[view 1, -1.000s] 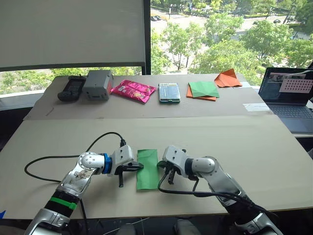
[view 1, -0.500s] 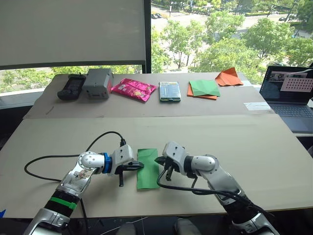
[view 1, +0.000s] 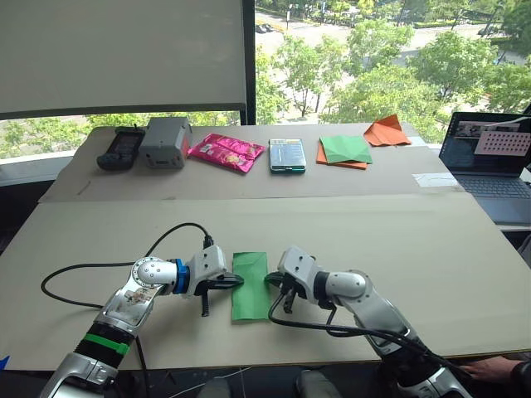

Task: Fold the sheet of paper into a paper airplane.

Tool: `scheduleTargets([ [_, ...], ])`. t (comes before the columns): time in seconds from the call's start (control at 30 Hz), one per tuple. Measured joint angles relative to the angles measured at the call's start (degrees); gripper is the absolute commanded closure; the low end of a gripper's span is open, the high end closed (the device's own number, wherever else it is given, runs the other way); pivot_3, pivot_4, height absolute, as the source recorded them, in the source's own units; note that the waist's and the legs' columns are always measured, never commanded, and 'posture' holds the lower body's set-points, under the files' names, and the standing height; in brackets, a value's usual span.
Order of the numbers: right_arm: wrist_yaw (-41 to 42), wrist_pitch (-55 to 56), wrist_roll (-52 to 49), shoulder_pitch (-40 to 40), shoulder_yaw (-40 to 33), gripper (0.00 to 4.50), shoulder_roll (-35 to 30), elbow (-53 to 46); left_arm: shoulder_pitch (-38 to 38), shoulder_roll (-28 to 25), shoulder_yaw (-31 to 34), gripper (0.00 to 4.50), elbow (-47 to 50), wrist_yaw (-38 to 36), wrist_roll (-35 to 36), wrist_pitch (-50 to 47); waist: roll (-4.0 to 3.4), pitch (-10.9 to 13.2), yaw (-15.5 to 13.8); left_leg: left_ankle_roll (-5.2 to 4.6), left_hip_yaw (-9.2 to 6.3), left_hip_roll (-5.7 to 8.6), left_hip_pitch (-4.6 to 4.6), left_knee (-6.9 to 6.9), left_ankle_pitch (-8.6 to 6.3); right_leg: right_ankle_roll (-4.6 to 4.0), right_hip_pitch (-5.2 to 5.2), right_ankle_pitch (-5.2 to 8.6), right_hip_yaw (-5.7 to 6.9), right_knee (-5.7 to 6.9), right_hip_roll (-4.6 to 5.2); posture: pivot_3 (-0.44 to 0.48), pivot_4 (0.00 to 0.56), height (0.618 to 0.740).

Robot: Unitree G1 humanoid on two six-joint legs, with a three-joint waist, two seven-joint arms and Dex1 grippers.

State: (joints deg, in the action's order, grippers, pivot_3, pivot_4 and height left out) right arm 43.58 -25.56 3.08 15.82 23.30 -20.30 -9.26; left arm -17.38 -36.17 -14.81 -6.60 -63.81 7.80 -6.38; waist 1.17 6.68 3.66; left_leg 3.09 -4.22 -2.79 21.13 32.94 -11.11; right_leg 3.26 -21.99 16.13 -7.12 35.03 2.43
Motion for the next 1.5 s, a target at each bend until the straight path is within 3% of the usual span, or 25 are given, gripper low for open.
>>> scheduleTargets([
  [0.87,4.58,-2.81,-0.06,-0.97,4.33,4.48,-3.08,-6.33,-0.58,0.00,-0.03,4.50,-0.67,-0.59,-0.74,0.07,0.02,-0.10,-0.03,0.00,0.00,0.00,-0.01,0.00,0.00,0.00,0.00,0.00,0.00,0.01,0.00,0.000,0.150,0.736],
  [1.5,9.85,-7.33,-5.47,-1.10,6.79,4.48,-6.47,-9.93,-0.96,0.14,-0.19,4.50,-1.21,-0.66,-0.82,0.25,0.05,-0.12,-0.15,0.00,0.00,0.00,-0.01,0.01,0.00,0.00,0.00,0.00,0.01,0.00,0.00,0.000,0.150,0.736],
])
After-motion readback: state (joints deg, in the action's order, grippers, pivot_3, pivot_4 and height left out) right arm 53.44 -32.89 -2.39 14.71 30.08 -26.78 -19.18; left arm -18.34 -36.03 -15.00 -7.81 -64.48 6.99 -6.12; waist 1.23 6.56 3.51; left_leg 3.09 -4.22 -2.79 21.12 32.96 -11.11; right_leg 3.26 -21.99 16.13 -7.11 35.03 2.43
